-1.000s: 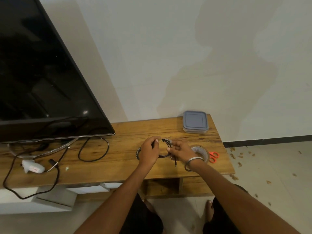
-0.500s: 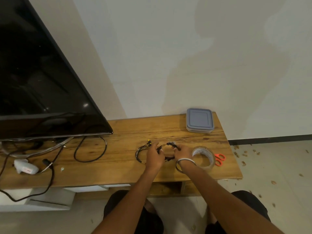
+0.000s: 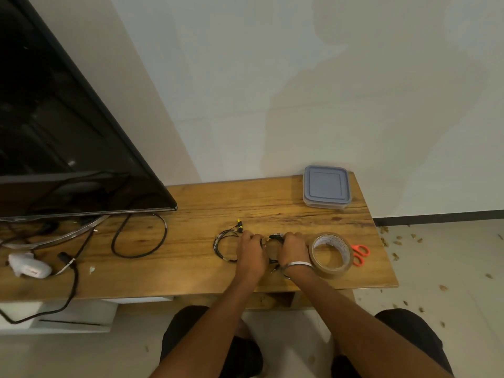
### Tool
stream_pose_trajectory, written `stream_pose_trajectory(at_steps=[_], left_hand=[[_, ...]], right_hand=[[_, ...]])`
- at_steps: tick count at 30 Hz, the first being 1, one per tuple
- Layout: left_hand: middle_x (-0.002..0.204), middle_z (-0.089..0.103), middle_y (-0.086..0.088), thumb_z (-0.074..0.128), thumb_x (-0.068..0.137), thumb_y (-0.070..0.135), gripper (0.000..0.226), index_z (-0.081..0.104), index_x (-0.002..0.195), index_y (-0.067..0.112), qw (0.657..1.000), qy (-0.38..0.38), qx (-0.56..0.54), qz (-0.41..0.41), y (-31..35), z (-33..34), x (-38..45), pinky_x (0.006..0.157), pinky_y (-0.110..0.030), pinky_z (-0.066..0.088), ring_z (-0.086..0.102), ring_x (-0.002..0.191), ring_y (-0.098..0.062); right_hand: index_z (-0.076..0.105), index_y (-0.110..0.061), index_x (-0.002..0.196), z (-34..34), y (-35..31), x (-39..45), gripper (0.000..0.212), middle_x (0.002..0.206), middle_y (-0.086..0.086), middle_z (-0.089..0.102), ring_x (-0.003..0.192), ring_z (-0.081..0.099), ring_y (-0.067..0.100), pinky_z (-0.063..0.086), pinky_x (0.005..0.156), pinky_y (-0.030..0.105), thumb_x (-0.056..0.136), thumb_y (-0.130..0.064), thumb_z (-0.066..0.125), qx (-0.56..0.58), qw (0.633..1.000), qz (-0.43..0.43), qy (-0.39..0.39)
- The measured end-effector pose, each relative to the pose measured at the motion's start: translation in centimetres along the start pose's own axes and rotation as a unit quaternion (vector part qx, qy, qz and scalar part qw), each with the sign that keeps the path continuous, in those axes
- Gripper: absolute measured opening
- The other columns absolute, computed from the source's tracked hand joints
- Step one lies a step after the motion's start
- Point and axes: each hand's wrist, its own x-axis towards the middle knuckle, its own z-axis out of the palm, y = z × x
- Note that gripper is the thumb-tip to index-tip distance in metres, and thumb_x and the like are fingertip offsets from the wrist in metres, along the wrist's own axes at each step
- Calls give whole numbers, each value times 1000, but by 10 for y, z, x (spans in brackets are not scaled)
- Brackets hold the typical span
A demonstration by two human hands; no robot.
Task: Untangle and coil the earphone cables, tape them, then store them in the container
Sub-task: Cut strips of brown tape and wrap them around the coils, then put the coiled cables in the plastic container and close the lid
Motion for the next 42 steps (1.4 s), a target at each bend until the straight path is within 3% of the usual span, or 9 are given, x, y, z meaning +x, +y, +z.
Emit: stream_pose_trajectory(at_steps=[4,7,11,15,20,27,30,36,42], left_hand=[[126,45,-11,50,94,9,32,55,126,5,1000,-13,5,15,-1,-3,5,100,-31,38,43,119,-27],[130,46,-8,46,95,13,36,54,130,8,999,21,22,35,5,-8,14,104,-31,34,40,120,-26],[127,47,-7,46,96,12,32,57,126,9,998,23,-23,58,33,-14,37,105,-30,34,41,123,-24],[128,52,-13,47,97,9,31,57,126,3,992,-7,-123,42,72,-9,68,95,-23,40,52,117,-24],[131,57,-8,45,101,18,34,52,133,9,977,-63,-205,-18,105,12,93,82,-22,42,56,115,-21],[110,67,-9,51,99,14,24,61,120,6,932,-64,-344,-97,109,46,107,88,-38,56,66,99,-24],[97,65,-5,51,98,8,18,57,116,7,901,-54,-409,-134,105,43,106,86,-37,58,69,91,-23],[86,64,-5,46,100,7,10,53,107,7,877,-27,-444,-183,68,27,99,84,-39,59,69,75,-19],[87,64,-8,47,100,6,10,52,109,5,857,-14,-461,-231,18,2,73,79,-35,59,68,73,-18]], right_hand=[[50,-3,119,-6,-4,2,30,127,19,45,115,48,32,43,98,38,91,-13,49,-7,1000,12,-13],[49,1,120,-20,-9,11,37,129,20,44,117,47,34,41,97,36,90,-21,50,-2,1000,2,-3],[43,0,125,-53,-3,36,37,130,19,43,118,46,34,41,94,35,90,-9,49,45,997,-9,58],[49,2,123,-91,24,65,35,128,21,43,114,47,34,40,97,35,87,1,50,15,992,-21,124],[48,-1,123,-115,66,88,37,128,21,41,114,41,40,38,97,43,86,-5,50,-21,981,24,192],[42,-2,131,-113,88,101,40,127,23,45,114,48,39,42,96,40,92,-8,49,75,984,3,161],[41,-3,133,-108,80,98,42,131,20,45,117,48,36,42,96,38,93,-10,51,85,982,-7,167],[42,-2,132,-88,50,88,41,130,21,45,115,49,37,43,93,39,93,-9,51,91,985,-33,143],[41,-2,130,-62,12,67,40,130,20,44,114,50,37,44,93,40,92,-10,51,60,992,-62,88]])
